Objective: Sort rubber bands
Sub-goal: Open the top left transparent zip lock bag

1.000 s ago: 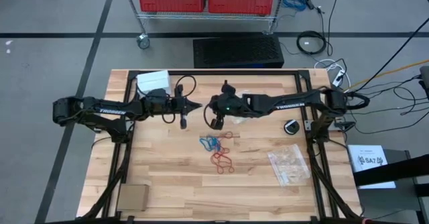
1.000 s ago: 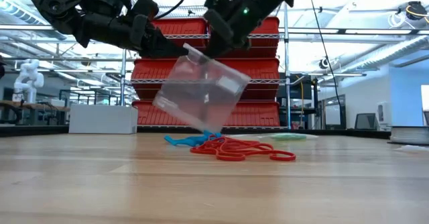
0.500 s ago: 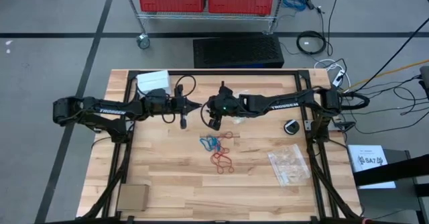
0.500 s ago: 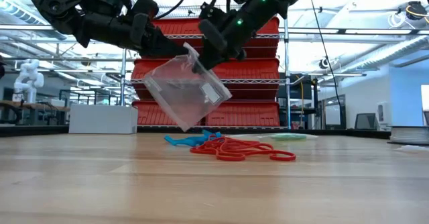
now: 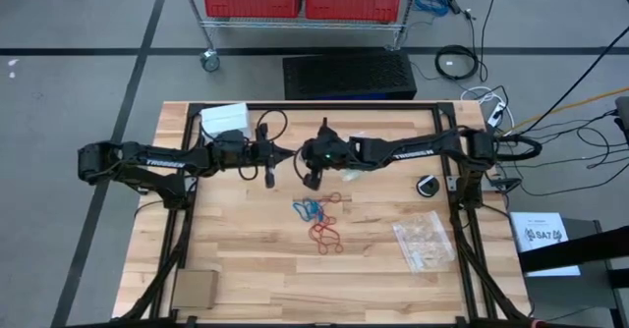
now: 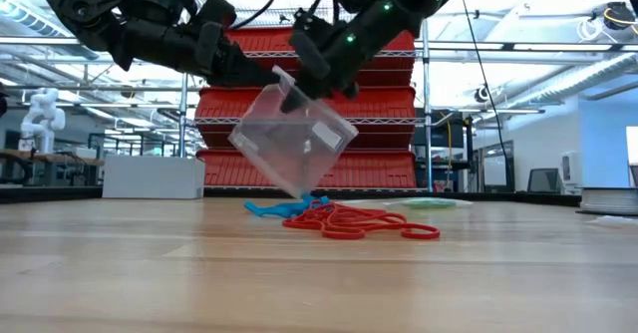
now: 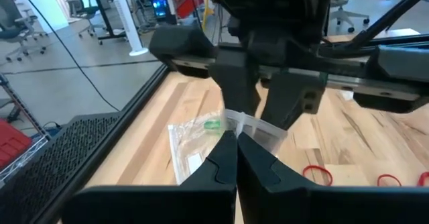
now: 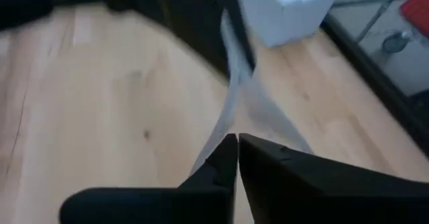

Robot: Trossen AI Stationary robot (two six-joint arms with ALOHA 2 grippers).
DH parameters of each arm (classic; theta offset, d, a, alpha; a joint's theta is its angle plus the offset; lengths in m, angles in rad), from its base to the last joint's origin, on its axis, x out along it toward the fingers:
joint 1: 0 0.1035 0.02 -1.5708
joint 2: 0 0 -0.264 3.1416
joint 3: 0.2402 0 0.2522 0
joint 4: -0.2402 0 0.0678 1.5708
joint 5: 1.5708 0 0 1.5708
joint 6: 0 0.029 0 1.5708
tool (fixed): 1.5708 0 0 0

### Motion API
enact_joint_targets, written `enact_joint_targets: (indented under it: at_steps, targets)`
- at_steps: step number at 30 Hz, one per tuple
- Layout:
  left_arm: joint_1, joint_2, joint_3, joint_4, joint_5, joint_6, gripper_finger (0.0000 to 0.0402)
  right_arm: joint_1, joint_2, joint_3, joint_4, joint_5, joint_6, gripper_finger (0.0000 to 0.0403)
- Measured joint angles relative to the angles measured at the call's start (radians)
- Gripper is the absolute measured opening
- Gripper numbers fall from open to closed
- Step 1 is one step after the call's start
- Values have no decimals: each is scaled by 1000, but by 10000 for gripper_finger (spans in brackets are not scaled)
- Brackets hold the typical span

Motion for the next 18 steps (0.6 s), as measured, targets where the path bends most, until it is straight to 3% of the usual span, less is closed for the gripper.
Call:
enact_joint_targets:
  at_steps: [4, 12, 18]
  targets:
    - [0, 0, 0, 2, -1, -1, 0, -1, 22, 0, 47, 5, -6, 45]
    - [0, 0, 0, 0, -3, -1, 0, -3, 37, 0, 89, 4, 15, 174]
    - [0, 0, 0, 1, -3, -2, 0, -2, -23, 0, 37, -2, 18, 207]
